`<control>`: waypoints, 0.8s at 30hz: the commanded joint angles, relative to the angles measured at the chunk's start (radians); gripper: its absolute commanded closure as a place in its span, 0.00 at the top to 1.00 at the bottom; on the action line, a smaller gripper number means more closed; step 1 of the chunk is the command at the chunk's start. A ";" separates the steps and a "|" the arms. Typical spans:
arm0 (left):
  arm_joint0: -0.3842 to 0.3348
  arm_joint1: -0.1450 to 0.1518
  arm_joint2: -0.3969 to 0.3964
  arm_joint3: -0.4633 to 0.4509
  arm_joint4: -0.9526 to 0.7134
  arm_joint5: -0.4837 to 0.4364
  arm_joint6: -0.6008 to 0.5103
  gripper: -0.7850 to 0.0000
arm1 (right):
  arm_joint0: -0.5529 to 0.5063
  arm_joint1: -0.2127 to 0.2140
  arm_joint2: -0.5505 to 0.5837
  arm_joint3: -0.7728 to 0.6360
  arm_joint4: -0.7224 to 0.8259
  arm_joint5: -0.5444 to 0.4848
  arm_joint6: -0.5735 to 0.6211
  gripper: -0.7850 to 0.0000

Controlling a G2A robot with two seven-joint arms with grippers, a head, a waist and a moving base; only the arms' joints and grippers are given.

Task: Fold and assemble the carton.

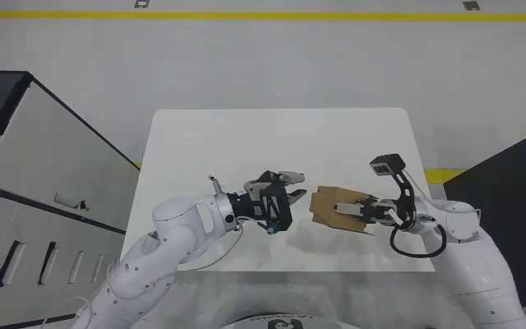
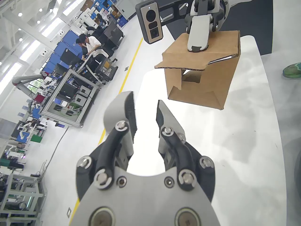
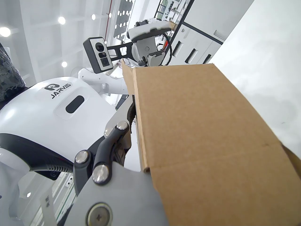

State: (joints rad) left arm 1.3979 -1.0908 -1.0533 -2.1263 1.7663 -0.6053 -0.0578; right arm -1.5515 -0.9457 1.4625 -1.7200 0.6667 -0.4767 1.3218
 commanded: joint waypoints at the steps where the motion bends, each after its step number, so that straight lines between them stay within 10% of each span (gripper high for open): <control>1: 0.008 0.001 -0.019 0.009 -0.015 0.010 -0.027 1.00 | -0.002 0.002 0.018 -0.008 -0.026 -0.019 -0.008 0.00; 10: 0.038 0.016 -0.118 0.012 -0.279 -0.184 -0.325 1.00 | -0.022 0.016 0.090 -0.039 -0.139 -0.048 -0.027 0.00; 17: 0.044 0.015 -0.116 0.024 -0.316 -0.185 -0.310 1.00 | -0.020 0.017 0.091 -0.051 -0.192 -0.052 -0.037 0.00; 24: 0.040 0.018 -0.152 0.106 -0.702 -0.186 -0.466 1.00 | -0.022 0.021 0.108 -0.073 -0.262 -0.094 -0.073 0.00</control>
State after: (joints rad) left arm 1.4384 -1.0726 -1.2062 -2.0188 1.0649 -0.7908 -0.5365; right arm -1.5734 -0.9250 1.5687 -1.7934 0.4063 -0.5701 1.2502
